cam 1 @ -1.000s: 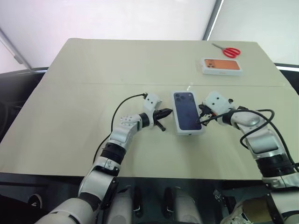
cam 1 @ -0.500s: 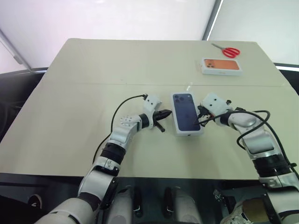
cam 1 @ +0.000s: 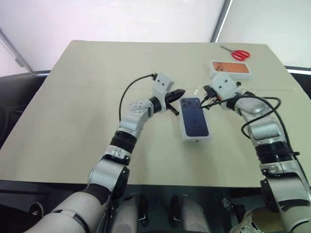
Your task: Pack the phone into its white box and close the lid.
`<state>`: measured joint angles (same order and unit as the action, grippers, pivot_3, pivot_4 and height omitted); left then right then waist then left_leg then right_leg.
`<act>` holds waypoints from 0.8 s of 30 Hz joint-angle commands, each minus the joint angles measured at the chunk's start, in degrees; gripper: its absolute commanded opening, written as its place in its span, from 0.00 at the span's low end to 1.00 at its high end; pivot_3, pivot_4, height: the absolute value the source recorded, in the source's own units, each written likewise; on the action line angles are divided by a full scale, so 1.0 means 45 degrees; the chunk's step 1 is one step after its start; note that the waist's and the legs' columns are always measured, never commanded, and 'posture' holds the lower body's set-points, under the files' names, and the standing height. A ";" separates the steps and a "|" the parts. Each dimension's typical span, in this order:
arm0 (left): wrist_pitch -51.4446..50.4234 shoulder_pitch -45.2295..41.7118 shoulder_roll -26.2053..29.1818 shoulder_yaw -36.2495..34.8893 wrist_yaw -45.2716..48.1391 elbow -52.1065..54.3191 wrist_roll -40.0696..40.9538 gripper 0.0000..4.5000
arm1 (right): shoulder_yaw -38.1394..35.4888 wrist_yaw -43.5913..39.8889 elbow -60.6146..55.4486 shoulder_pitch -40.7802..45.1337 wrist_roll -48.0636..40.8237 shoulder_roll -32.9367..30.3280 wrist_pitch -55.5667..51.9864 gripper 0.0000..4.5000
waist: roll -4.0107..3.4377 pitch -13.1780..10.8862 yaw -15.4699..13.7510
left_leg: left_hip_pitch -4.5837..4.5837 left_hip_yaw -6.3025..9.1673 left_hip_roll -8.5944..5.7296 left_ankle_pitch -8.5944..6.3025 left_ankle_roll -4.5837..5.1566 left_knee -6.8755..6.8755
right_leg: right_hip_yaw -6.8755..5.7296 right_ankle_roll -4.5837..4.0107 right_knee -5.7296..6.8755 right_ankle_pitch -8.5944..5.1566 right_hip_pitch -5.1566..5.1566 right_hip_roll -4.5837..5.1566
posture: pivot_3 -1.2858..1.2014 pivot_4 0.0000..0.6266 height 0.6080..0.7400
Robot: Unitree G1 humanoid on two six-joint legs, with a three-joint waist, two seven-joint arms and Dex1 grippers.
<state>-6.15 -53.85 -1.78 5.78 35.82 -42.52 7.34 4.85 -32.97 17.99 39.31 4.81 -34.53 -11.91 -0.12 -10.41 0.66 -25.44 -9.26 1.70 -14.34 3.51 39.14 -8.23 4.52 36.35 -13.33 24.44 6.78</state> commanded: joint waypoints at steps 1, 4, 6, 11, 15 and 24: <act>0.0979 0.0357 -0.0266 0.0791 0.0007 -0.0918 -0.0908 0.00 | -0.0118 0.0054 -0.0036 -0.0729 -0.0452 0.0700 0.0134 0.01 | 0.0000 0.0000 0.0022 | 0.0000 0.0000 0.0001 0.0001 -0.0001 -0.0003 | 0.0000 0.0000 0.0002 0.0000 0.0002 -0.0002 | 0.52 0.24 0.98; 0.1078 0.0831 -0.0207 0.1029 0.0113 -0.1073 -0.1206 0.00 | 0.0859 -0.0987 -0.0744 -0.1757 0.0159 0.0247 0.0264 0.01 | -0.0008 0.0006 0.0036 | 0.0000 -0.0003 0.0007 0.0004 -0.0006 -0.0009 | 0.0004 0.0000 0.0008 0.0000 0.0014 -0.0005 | 0.52 0.24 0.98; 0.1166 0.1059 -0.0130 0.1095 0.0178 -0.1041 -0.1305 0.00 | 0.1057 -0.1377 -0.1153 -0.2213 0.0226 0.0024 0.0239 0.01 | 0.0005 0.0019 0.0041 | 0.0024 -0.0001 0.0009 0.0003 -0.0006 -0.0006 | 0.0007 0.0000 0.0010 0.0000 -0.0010 -0.0004 | 0.52 0.24 0.98; 0.0668 0.2111 0.0329 0.1386 0.1497 0.0655 -0.0990 0.00 | 0.0715 -0.2207 -0.1974 -0.2538 -0.0110 -0.0571 -0.0088 0.01 | 0.0008 0.0036 0.0049 | 0.0031 0.0014 0.0021 -0.0001 -0.0009 -0.0003 | 0.0009 -0.0006 0.0004 -0.0001 -0.0012 0.0012 | 0.52 0.24 0.98; -0.0742 0.3751 0.1047 0.1949 0.3630 0.3910 -0.0021 0.00 | 0.0787 -0.4490 -0.3864 -0.3690 -0.1201 -0.1692 -0.0871 0.01 | 0.0008 0.0036 -0.0011 | 0.0025 0.0034 0.0024 -0.0001 -0.0011 -0.0009 | 0.0010 -0.0009 -0.0001 -0.0002 -0.0016 0.0016 | 0.52 0.24 0.98; -0.2547 0.4918 0.2116 0.1754 0.4031 0.6587 0.0587 0.00 | 0.0059 -0.6024 -0.5751 -0.4518 -0.2699 -0.2953 -0.2565 0.01 | 0.0017 0.0042 -0.0024 | 0.0020 0.0048 0.0023 -0.0045 0.0055 0.0003 | 0.0002 -0.0016 -0.0015 0.0000 -0.0020 0.0040 | 0.52 0.24 0.98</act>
<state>-16.84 -31.13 7.56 14.72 54.58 -15.55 8.54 4.68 -59.00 -7.64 19.03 -6.17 -47.69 -22.31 -0.04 -10.22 0.55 -25.35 -9.04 1.80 -14.52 3.72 39.16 -8.23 4.45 36.29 -13.33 24.35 6.97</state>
